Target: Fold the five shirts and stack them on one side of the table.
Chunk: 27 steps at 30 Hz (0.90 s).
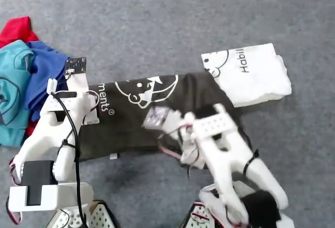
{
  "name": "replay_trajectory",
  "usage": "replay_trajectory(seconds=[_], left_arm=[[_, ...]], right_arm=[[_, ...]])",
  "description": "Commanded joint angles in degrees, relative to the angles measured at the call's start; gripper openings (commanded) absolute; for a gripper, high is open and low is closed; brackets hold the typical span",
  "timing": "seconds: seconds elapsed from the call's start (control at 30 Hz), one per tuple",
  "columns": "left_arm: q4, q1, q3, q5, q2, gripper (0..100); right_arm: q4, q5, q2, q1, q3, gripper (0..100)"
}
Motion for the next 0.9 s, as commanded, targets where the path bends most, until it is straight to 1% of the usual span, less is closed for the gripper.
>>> replay_trajectory(seconds=[0.0, 0.07, 0.13, 0.27, 0.5, 0.63, 0.7, 0.8, 0.87], left_arm=[[-0.7, -0.2, 0.1, 0.4, -0.2, 3], [-0.7, -0.2, 0.1, 0.4, -0.2, 3], [-0.7, -0.2, 0.1, 0.4, -0.2, 3], [-0.7, -0.2, 0.1, 0.4, -0.2, 3], [-0.7, -0.2, 0.1, 0.4, -0.2, 3], [-0.7, -0.2, 0.1, 0.4, -0.2, 3], [-0.7, -0.2, 0.1, 0.4, -0.2, 3], [-0.7, -0.2, 0.1, 0.3, -0.1, 3], [-0.7, -0.2, 0.2, 0.3, -0.2, 3]], right_arm=[[2.5, 0.0, -5.8, -3.4, -0.4, 1.5], [3.3, 0.0, -7.8, -2.6, -2.7, 1.5], [4.7, 0.0, -9.1, -0.2, -6.8, 1.5], [4.8, 0.1, -8.0, 3.9, -14.7, 1.5], [-6.5, -0.4, 4.7, 3.9, -7.0, 1.5], [-9.4, -0.3, 9.1, -0.7, -2.2, 1.5], [-11.1, -0.4, 10.0, -1.8, -1.1, 1.5], [-11.0, -0.4, 10.0, 2.1, -3.9, 1.5], [-6.9, -0.1, 10.0, 6.2, -9.0, 1.5]])
